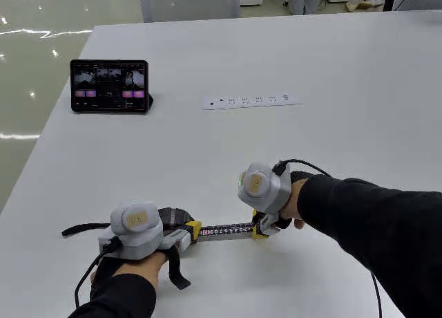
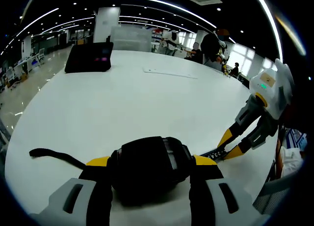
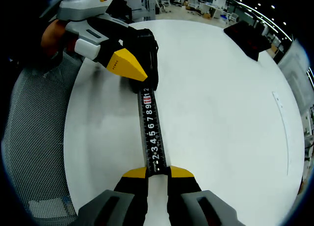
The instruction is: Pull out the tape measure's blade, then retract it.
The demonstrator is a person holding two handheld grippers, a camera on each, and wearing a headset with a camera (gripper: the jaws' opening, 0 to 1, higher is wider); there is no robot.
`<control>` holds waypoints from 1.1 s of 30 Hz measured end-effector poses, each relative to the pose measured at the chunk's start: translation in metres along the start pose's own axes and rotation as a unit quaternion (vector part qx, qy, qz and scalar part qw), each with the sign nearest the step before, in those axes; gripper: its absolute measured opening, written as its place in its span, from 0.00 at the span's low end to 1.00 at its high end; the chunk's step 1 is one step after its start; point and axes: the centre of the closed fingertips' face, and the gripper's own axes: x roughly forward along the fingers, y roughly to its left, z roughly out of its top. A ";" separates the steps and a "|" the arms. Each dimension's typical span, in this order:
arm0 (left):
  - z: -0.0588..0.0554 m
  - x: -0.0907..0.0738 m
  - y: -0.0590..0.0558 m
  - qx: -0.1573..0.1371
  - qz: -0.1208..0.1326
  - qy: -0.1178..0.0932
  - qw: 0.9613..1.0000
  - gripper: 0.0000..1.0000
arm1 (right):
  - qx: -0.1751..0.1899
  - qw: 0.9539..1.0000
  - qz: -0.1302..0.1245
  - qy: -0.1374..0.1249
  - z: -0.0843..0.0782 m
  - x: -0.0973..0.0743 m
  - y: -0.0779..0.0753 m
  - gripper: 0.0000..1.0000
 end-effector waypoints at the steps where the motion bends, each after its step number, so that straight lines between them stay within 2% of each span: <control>1: 0.000 0.000 0.000 0.000 0.000 0.000 1.000 0.58 | -0.001 1.000 0.000 0.000 0.000 0.000 0.000 0.11; 17: 0.000 -0.001 0.000 -0.002 -0.004 0.000 1.000 0.58 | -0.004 1.000 0.001 -0.015 0.006 0.002 0.001 0.11; 33: 0.000 -0.002 0.001 -0.017 -0.026 0.002 1.000 0.58 | -0.006 1.000 0.010 -0.027 0.015 0.005 0.003 0.11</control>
